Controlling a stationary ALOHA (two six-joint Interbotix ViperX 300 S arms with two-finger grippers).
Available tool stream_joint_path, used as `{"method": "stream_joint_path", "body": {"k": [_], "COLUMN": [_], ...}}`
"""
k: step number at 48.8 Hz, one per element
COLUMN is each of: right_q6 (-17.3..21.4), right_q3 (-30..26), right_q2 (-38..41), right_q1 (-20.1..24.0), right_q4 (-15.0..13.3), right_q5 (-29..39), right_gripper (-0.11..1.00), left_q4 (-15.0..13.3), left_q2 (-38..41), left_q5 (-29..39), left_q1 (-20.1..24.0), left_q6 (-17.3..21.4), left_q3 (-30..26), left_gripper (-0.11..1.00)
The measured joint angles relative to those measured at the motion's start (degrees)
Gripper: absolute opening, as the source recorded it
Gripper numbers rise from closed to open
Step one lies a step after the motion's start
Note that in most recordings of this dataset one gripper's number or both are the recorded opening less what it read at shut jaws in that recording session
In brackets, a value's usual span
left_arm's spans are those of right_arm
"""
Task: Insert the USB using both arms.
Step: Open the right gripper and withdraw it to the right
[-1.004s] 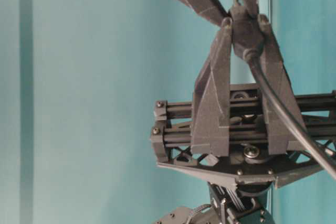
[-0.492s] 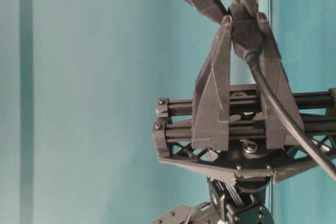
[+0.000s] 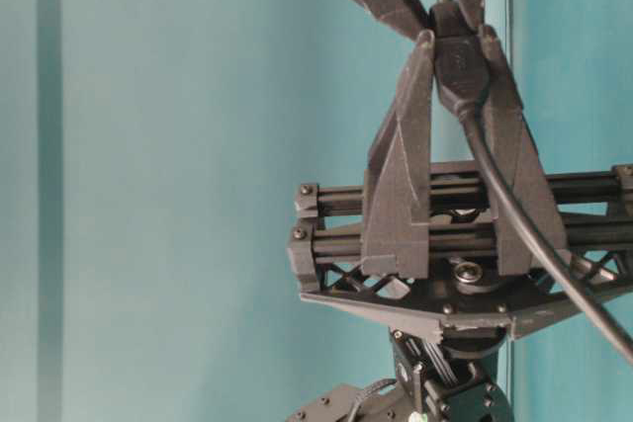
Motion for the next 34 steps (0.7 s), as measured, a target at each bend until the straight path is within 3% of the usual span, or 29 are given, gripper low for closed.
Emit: {"method": "stream_joint_path", "body": {"k": [7, 10, 23, 34], "right_q6": [1.14, 1.32, 3.25, 14.77], "right_q3": [-0.18, -0.18, -0.09, 4.48], "right_q2": [0.0, 0.09, 0.09, -4.83], "right_q1": [0.35, 0.7, 1.23, 3.43], "right_q4": [-0.09, -0.09, -0.09, 0.26], "right_q5": [0.26, 1.14, 6.5, 10.55], "right_gripper": [0.59, 0.67, 0.67, 0.67], "left_q4": [0.0, 0.0, 0.0, 0.0], "left_q2": [-0.09, -0.09, -0.09, -2.37], "left_q5": [-0.18, -0.26, -0.18, 0.62], "left_q1": [0.0, 0.09, 0.18, 0.53], "left_q6": [-0.09, 0.0, -0.09, -0.09], "left_q3": [-0.09, -0.18, -0.18, 3.25], "left_gripper": [0.2, 0.2, 0.2, 0.2]}}
